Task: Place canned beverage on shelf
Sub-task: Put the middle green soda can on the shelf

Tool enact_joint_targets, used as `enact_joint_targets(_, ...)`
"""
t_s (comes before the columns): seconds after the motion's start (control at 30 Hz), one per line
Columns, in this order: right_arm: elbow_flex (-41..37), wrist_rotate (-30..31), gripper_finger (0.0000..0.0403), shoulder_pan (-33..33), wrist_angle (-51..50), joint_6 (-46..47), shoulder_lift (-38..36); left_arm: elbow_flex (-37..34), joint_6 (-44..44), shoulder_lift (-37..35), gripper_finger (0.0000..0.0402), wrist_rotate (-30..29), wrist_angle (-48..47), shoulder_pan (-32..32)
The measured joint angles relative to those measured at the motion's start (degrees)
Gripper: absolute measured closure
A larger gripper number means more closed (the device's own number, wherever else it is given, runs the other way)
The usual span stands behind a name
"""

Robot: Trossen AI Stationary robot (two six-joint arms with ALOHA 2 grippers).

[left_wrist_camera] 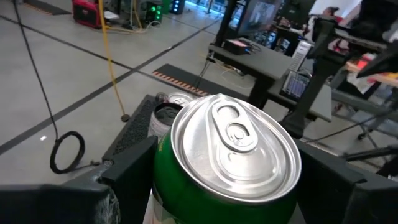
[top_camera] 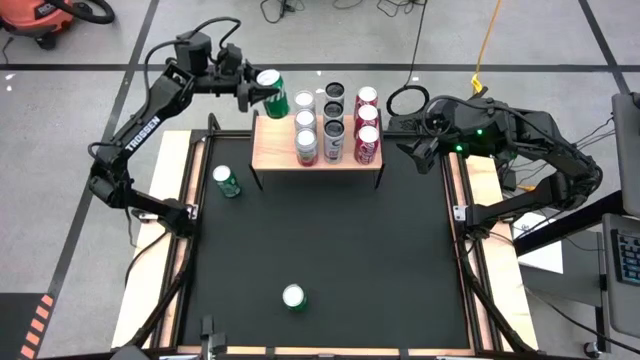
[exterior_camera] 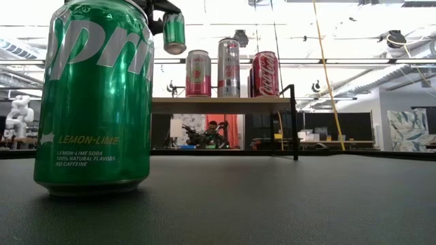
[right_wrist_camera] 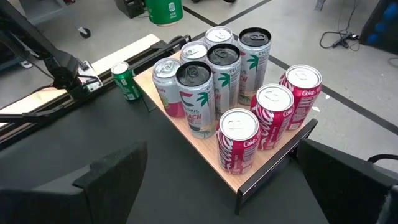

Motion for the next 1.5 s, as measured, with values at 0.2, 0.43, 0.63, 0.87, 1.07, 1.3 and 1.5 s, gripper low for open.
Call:
enact_joint_targets(0.2, 0.0, -0.1, 0.0012, 0.0, 0.0, 0.4, 0.0, 0.0, 2.3, 0.0, 0.0094, 2.5, 0.1, 1.2)
enact_joint_targets(0.43, 0.0, -0.3, 0.0012, 0.0, 0.0, 2.4, 0.0, 0.0, 9.4, 0.0, 0.0094, 12.1, -0.2, 7.7)
enact_joint_targets(0.63, 0.0, -0.3, 0.0012, 0.1, 0.0, 3.8, 0.0, -2.7, 17.1, 1.7, 0.0094, 15.6, 1.0, 9.9)
enact_joint_targets(0.87, 0.0, -0.3, 0.0012, 0.1, 0.0, 5.0, 0.0, -3.3, 19.7, 4.0, 0.0094, 17.5, 0.9, 9.6)
enact_joint_targets(1.07, 0.0, -0.3, 0.0012, 0.1, 0.0, 5.0, 0.0, -3.2, 20.0, 4.0, 0.0094, 16.2, 1.0, 9.2)
enact_joint_targets(1.3, 0.0, -0.3, 0.0012, 0.1, 0.0, 4.9, 0.0, -3.2, 18.9, 4.0, 0.0094, 14.0, 0.9, 6.7)
enact_joint_targets(1.5, 0.0, -0.3, 0.0012, 0.1, 0.0, 4.8, 0.0, -3.2, 18.6, 4.0, 0.0094, 14.5, 0.9, 4.9)
